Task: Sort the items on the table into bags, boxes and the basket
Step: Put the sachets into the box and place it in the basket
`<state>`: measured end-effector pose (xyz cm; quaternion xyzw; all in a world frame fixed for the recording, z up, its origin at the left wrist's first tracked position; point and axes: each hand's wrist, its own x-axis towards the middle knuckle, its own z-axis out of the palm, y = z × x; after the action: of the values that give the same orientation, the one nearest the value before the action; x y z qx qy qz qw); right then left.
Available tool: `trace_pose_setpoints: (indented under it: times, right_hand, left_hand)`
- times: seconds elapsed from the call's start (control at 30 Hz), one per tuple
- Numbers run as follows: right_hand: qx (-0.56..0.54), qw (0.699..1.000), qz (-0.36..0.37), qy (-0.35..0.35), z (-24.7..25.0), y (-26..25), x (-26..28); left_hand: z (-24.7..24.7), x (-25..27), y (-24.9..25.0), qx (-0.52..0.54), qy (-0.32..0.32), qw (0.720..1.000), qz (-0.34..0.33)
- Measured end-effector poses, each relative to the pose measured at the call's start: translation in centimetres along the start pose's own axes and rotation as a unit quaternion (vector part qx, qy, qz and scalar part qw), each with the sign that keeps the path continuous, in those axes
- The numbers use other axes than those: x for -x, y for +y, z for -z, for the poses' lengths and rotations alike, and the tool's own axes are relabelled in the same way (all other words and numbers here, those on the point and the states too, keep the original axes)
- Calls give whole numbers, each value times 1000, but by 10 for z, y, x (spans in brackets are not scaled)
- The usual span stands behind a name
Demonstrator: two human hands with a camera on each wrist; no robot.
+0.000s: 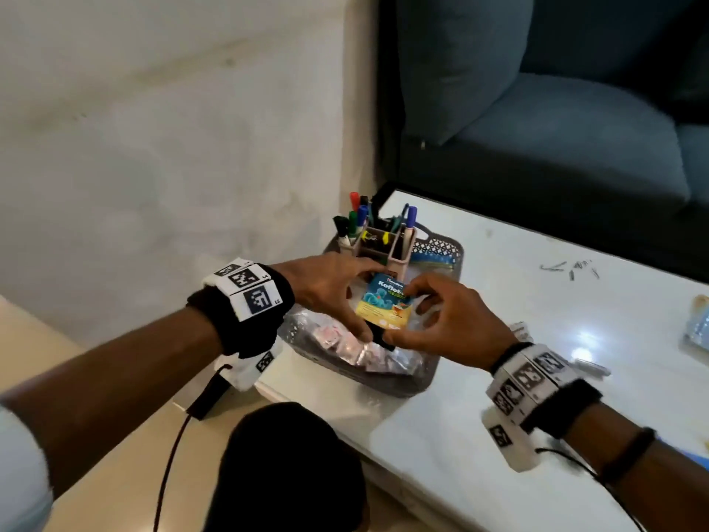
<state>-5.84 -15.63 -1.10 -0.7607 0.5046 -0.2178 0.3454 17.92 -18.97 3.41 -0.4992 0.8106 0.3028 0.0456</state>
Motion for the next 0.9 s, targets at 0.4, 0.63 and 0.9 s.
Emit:
trace_pose_setpoints:
  times: [0.4,0.63,0.9]
  right_hand:
    - [171,985,16,-17,-95,2,-106]
    - [203,976,-66,-37,-118,9,-116]
    - [165,980,-74,-84,-108,4,-112]
  left_hand:
    - [-65,-8,-95,-101,57,988,102]
    - [-72,-11,-96,-32,77,992,95]
    - [-68,-13,-94,-59,38,993,99]
